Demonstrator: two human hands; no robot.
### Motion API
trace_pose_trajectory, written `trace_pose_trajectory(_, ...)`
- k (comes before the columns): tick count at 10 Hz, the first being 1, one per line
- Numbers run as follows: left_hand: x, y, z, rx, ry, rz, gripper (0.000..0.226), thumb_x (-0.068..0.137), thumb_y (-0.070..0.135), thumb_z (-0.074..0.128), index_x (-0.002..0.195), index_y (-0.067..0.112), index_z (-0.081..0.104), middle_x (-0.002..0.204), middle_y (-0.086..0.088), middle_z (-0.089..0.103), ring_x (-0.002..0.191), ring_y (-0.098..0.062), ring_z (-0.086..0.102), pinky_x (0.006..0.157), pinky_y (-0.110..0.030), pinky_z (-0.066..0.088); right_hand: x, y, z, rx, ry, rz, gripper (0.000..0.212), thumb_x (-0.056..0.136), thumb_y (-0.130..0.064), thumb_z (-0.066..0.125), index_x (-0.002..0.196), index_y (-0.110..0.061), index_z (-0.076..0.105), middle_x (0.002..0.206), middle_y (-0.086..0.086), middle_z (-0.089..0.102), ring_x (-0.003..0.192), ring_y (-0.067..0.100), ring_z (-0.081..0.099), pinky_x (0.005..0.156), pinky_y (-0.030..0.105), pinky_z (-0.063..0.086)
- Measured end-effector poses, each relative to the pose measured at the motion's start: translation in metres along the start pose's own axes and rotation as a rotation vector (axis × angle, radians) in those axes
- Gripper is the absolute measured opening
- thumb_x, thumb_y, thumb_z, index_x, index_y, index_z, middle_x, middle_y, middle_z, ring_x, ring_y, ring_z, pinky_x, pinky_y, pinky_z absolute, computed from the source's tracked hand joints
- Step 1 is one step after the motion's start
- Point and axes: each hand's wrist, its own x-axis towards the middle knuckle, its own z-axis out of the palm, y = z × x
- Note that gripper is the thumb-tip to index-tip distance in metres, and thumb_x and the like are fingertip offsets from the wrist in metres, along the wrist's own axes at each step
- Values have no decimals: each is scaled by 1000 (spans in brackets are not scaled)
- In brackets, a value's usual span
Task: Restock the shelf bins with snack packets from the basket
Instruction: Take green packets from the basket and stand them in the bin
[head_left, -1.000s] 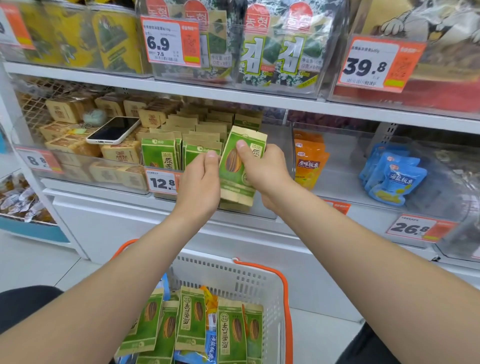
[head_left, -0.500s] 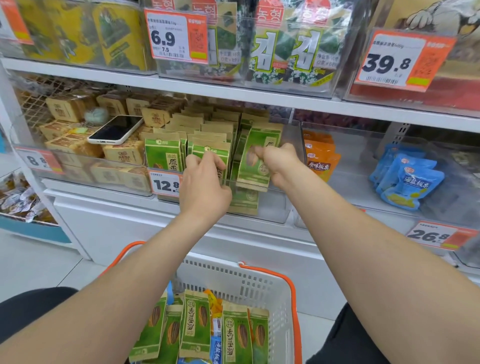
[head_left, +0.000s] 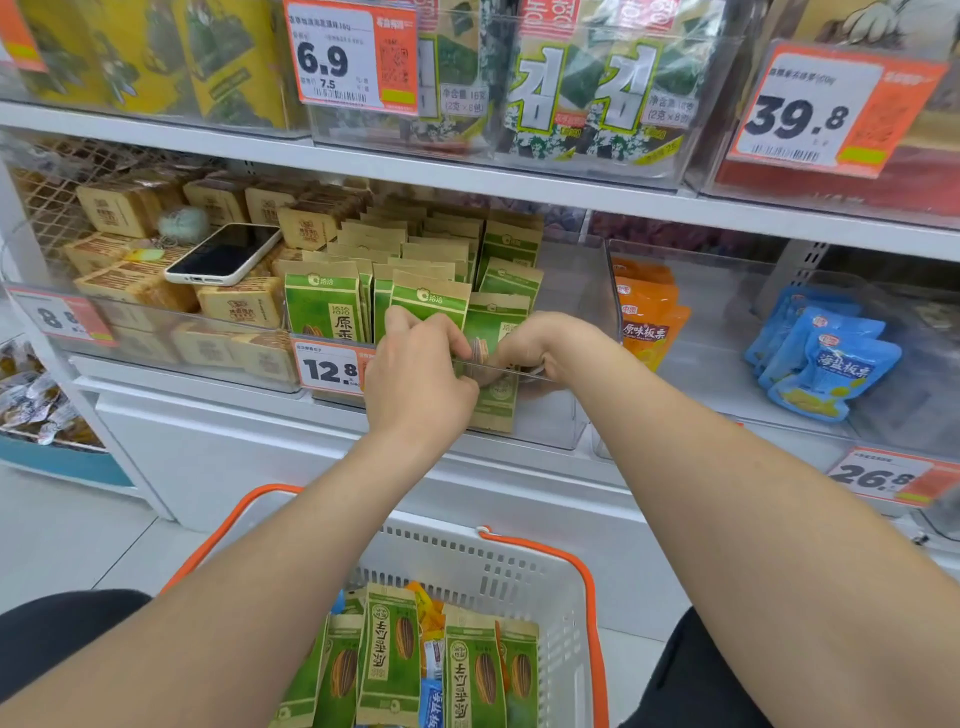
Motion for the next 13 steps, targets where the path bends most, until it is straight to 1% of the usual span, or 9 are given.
trace_pose_trajectory(2,0,-2,-2,82,22,28,31,80,16,80,96,34,61,108,4,41,86,-24,56,74,-38,47,13,-8,-1,120,189,-94,63,74,-6,85,131,-3,60,135,17,62,118,31,64,101,40,55)
trace_pose_trajectory(4,4,-4,-7,162,19,48,30,81,22,84,100,31,63,106,4,43,89,-23,52,73,-37,43,149,6,-13,234,159,-53,138,8,-18,94,139,-11,51,135,17,62,117,39,65,97,54,57)
trace_pose_trajectory(5,6,-4,-8,174,16,56,28,82,21,84,98,31,63,104,4,43,87,-23,50,71,-36,40,95,-8,-9,229,316,-84,162,18,-24,106,158,-13,25,146,14,54,127,36,59,101,49,56)
trace_pose_trajectory(6,7,-6,-8,176,15,60,27,82,20,83,95,33,63,105,3,45,85,-24,52,68,-35,39,39,-18,-10,306,462,-135,131,77,-19,92,162,-13,-7,159,13,37,140,32,47,115,42,43)
trace_pose_trajectory(8,7,-9,-7,191,9,94,24,84,19,81,98,29,65,108,0,48,88,-26,56,69,-37,43,80,-7,-11,308,257,-157,158,43,-28,105,164,-13,4,158,9,43,141,30,48,112,47,47)
trace_pose_trajectory(10,8,-11,-7,206,15,112,23,84,19,79,101,28,66,109,-1,49,90,-28,58,70,-38,45,73,-4,-13,541,118,-216,69,56,-6,88,121,-14,69,123,8,73,119,31,66,102,56,54)
trace_pose_trajectory(11,8,-11,-6,213,12,108,22,84,18,78,101,26,66,109,-1,50,91,-28,59,70,-38,43,55,-10,-15,703,97,-202,51,60,-3,73,111,-9,70,117,15,73,110,36,68,94,55,56)
trace_pose_trajectory(12,8,-12,-6,215,14,109,23,84,19,79,101,27,65,109,-1,50,88,-28,58,68,-38,45,52,-9,-11,686,126,-171,70,44,-9,77,113,-12,69,126,12,69,119,34,63,97,52,53)
trace_pose_trajectory(13,6,-12,-6,212,34,119,29,85,20,80,105,24,59,110,-2,53,88,-27,57,67,-38,43,38,-10,-8,549,153,-137,76,57,-12,80,130,-9,63,144,12,58,131,35,55,109,53,46)
